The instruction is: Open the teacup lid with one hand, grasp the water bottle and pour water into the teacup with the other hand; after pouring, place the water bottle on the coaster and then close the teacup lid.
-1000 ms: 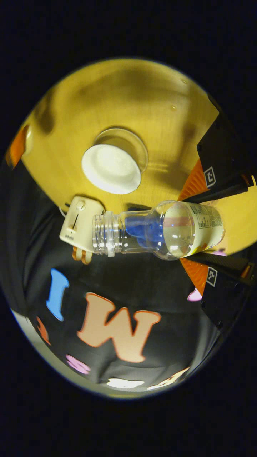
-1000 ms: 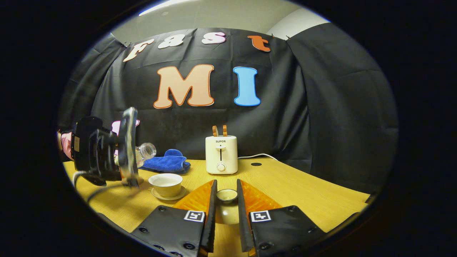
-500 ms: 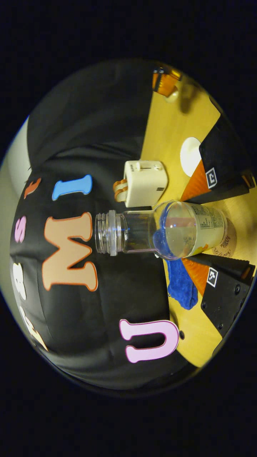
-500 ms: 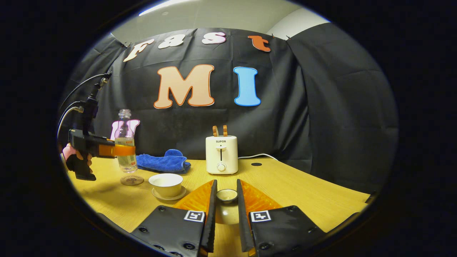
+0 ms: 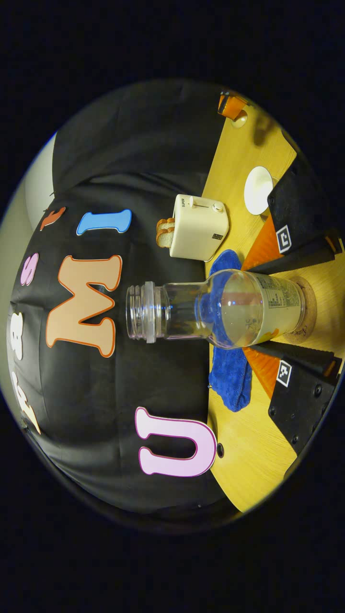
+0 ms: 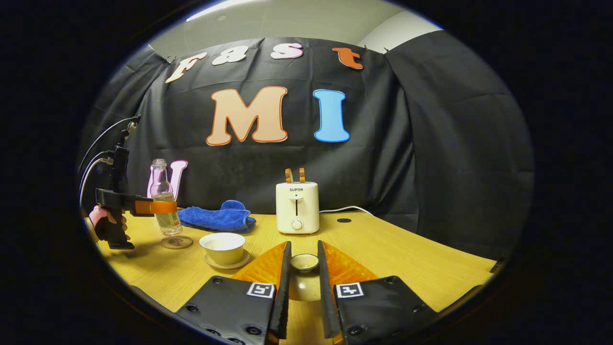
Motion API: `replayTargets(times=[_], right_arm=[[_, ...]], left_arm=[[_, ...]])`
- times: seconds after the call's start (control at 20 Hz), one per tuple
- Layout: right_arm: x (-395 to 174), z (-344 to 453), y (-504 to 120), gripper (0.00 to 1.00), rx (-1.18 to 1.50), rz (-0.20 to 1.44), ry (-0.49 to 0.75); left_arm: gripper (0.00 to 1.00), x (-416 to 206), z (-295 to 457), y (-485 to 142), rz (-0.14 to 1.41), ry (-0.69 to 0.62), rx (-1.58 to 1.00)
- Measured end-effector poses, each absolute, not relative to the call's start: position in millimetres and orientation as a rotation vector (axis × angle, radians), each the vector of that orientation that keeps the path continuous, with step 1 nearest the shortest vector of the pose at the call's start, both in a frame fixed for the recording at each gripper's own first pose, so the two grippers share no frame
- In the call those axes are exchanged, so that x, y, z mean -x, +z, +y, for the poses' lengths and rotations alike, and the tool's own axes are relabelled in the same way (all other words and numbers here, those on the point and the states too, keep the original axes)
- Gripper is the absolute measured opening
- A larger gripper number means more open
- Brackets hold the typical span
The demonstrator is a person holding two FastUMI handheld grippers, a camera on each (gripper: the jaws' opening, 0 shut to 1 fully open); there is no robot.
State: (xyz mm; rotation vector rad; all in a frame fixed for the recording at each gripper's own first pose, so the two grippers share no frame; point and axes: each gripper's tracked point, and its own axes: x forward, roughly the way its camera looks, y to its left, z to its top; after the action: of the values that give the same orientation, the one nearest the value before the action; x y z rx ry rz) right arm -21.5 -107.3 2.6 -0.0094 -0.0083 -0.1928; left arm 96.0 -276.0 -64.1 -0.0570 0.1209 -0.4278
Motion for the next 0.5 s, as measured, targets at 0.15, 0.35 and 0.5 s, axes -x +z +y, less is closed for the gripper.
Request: replayTargets(times=[0.15, 0.35, 0.5], right_arm=[[21, -107, 2, 0.32, 0.009, -0.008, -0.193], [21, -108, 2, 0.34, 0.009, -0.009, -0.192], [21, -108, 2, 0.32, 0.009, -0.009, -0.193]], left_arm=[[0.67, -92, -273, -71, 0.159, -0.422, 0.023], [0.68, -96, -271, -82, 0.171, -0.418, 0.005], [0.7, -96, -272, -89, 0.187, -0.422, 0.004]])
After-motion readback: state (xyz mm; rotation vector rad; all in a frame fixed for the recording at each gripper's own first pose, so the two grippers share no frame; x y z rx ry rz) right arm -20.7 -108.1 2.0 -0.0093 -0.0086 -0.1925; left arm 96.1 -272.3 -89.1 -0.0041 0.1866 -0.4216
